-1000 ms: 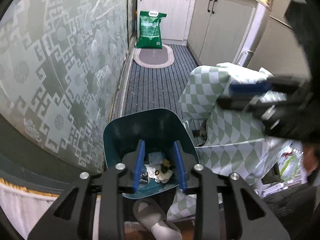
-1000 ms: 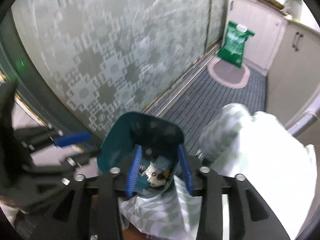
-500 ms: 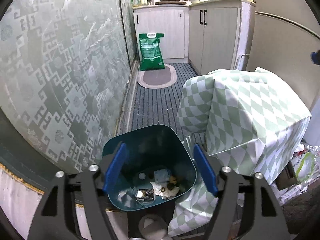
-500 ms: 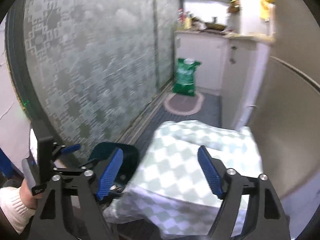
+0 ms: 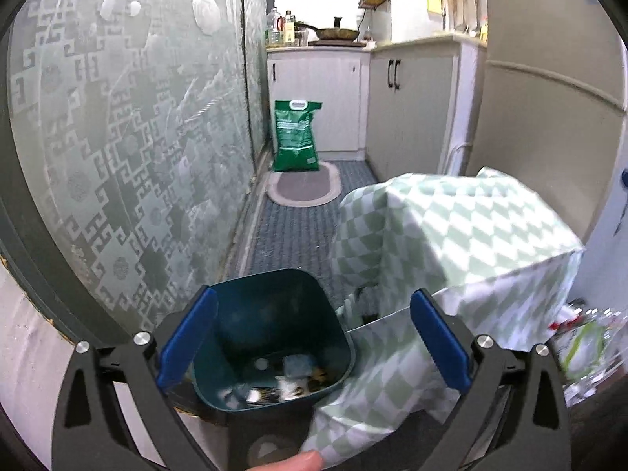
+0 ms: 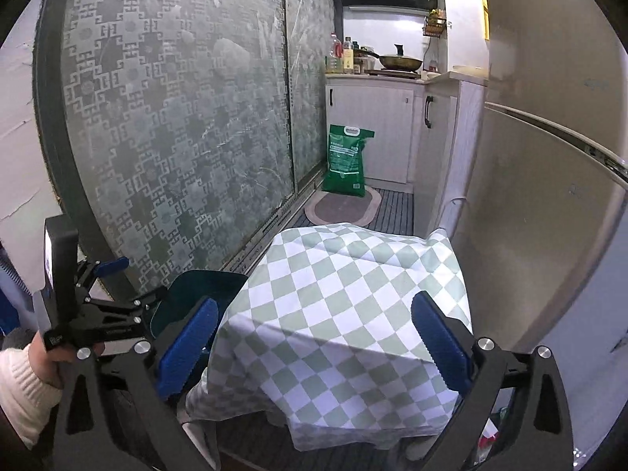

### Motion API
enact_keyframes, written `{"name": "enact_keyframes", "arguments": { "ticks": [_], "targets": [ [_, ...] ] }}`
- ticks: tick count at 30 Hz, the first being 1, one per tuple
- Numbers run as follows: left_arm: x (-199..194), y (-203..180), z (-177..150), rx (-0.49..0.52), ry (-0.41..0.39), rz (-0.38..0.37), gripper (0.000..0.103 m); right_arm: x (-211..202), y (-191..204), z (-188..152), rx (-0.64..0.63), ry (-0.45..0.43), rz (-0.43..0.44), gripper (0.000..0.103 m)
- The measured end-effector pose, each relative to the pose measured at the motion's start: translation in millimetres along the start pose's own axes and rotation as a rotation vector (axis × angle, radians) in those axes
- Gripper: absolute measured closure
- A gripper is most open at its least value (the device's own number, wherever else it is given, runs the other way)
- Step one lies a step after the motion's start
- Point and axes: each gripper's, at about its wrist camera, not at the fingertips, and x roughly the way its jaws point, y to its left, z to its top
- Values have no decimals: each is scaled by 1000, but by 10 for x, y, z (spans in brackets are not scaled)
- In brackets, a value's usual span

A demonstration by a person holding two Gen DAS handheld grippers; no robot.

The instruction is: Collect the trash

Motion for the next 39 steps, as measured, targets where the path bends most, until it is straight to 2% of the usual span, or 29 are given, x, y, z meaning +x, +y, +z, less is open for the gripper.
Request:
{"name": "enact_keyframes", "arguments": {
  "ticks": [3, 6, 11, 20, 39],
  "targets": [
    [-47, 12, 53, -24, -15, -23, 3, -17, -46, -22, 11, -11, 2, 3],
    [-96, -4, 77, -23, -36, -15, 3, -31, -85, -17, 31, -25, 11, 3],
    [-155, -7, 118, -23, -50, -17, 3, -32, -99, -4, 67, -31, 75, 3],
    [-145, 101, 115, -41, -43, -2, 3, -7, 13, 13, 33, -31, 99, 3],
    [-158, 120, 126, -41, -45, -7, 3, 21, 96, 13, -2, -31, 95, 3]
  ]
}}
